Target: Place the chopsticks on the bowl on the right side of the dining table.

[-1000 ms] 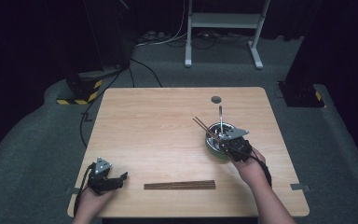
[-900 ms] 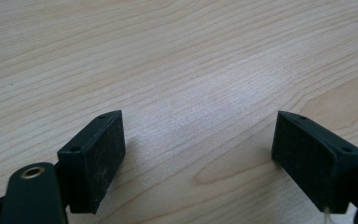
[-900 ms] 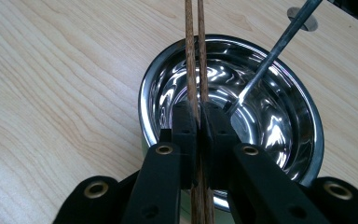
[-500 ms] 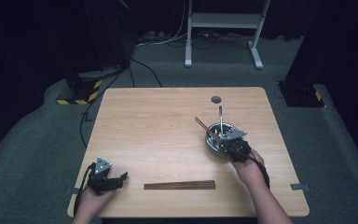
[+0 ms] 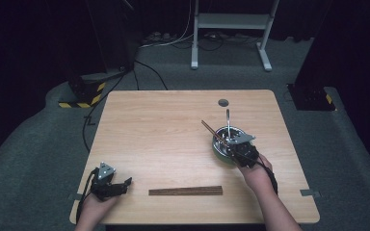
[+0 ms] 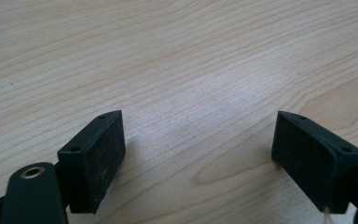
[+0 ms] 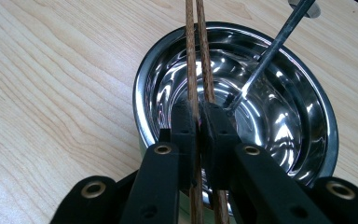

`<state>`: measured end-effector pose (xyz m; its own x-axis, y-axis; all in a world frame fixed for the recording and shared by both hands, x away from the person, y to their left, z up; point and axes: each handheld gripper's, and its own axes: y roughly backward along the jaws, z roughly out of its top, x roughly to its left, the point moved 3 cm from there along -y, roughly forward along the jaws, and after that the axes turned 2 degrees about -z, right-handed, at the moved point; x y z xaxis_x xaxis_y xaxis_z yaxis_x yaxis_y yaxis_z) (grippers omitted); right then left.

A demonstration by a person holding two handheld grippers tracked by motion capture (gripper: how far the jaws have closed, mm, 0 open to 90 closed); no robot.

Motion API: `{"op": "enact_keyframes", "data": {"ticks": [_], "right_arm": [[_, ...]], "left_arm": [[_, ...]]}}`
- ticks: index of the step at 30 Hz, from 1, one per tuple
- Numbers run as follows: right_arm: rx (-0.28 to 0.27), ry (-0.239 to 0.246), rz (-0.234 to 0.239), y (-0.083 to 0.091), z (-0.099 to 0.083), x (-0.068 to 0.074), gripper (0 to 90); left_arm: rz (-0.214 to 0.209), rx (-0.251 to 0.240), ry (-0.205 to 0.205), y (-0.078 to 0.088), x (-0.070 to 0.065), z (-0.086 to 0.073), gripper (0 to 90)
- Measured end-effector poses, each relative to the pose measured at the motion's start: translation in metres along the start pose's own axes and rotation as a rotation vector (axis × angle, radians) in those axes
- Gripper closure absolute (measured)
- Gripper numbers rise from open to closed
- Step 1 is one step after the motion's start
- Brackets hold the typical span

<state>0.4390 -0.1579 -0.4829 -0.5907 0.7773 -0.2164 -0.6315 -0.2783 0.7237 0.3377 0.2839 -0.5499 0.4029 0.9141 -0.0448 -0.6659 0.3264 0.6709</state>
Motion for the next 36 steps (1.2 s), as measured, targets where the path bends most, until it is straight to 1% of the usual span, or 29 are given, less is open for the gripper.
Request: {"op": "enact_keyframes", "data": {"ticks": [7, 9, 10, 11, 12, 13, 18, 19, 24, 26, 28, 30, 31, 32, 33, 35, 36], "right_arm": [[-0.004, 0.001, -0.006, 0.0, 0.001, -0.001, 82.0], [-0.013, 0.003, -0.007, 0.001, 0.002, 0.0, 78.9], [-0.013, 0.003, -0.007, 0.001, 0.002, 0.0, 78.9], [-0.022, 0.004, -0.005, 0.003, 0.004, -0.001, 74.5], [-0.022, 0.004, -0.005, 0.003, 0.004, -0.001, 74.5], [-0.024, -0.008, -0.003, 0.004, 0.005, -0.002, 70.9], [-0.015, -0.032, 0.007, 0.001, 0.007, -0.006, 68.3], [-0.014, -0.038, 0.02, -0.001, 0.008, -0.009, 68.1], [-0.006, -0.044, 0.035, -0.005, 0.009, -0.011, 68.1], [-0.007, -0.044, 0.032, -0.007, 0.009, -0.012, 68.1], [0.002, -0.05, 0.036, -0.008, 0.008, -0.012, 68.2], [0.008, -0.046, 0.041, -0.01, 0.008, -0.012, 68.5], [0.012, -0.041, 0.042, -0.01, 0.008, -0.011, 69.3], [0.013, -0.037, 0.038, -0.011, 0.007, -0.011, 72.2], [0.019, -0.035, 0.043, -0.012, 0.007, -0.01, 77.6], [0.017, -0.032, 0.036, -0.013, 0.007, -0.009, 77.8], [0.016, -0.022, 0.042, -0.013, 0.007, -0.01, 77.9]], "left_arm": [[0.002, 0.0, -0.001, 0.0, 0.0, 0.0, 17.3], [0.002, 0.0, -0.001, 0.0, 0.0, 0.0, 17.3], [0.002, 0.0, -0.001, 0.0, 0.0, 0.0, 17.3], [0.002, 0.0, 0.0, 0.0, 0.0, 0.0, 17.3], [-0.001, 0.0, 0.0, 0.0, 0.0, 0.0, 17.3], [0.002, 0.0, 0.0, 0.0, 0.0, 0.0, 17.3], [0.002, 0.0, -0.001, 0.0, 0.0, 0.0, 17.3], [0.002, 0.0, 0.0, 0.0, 0.0, 0.0, 17.3], [0.002, 0.0, -0.001, 0.0, 0.0, 0.0, 17.3], [0.0, 0.0, 0.0, 0.0, 0.0, 0.0, 17.3], [0.002, 0.0, 0.0, 0.0, 0.0, 0.0, 17.3], [0.002, 0.0, 0.0, 0.0, 0.0, 0.0, 17.3], [0.0, 0.0, 0.0, 0.0, 0.0, 0.0, 17.3], [0.0, 0.0, 0.0, 0.0, 0.0, 0.0, 17.3], [0.0, 0.0, 0.0, 0.0, 0.0, 0.0, 17.3], [0.002, 0.0, 0.0, 0.0, 0.0, 0.0, 17.3], [-0.001, 0.0, 0.001, 0.0, 0.0, 0.0, 17.3]]}}
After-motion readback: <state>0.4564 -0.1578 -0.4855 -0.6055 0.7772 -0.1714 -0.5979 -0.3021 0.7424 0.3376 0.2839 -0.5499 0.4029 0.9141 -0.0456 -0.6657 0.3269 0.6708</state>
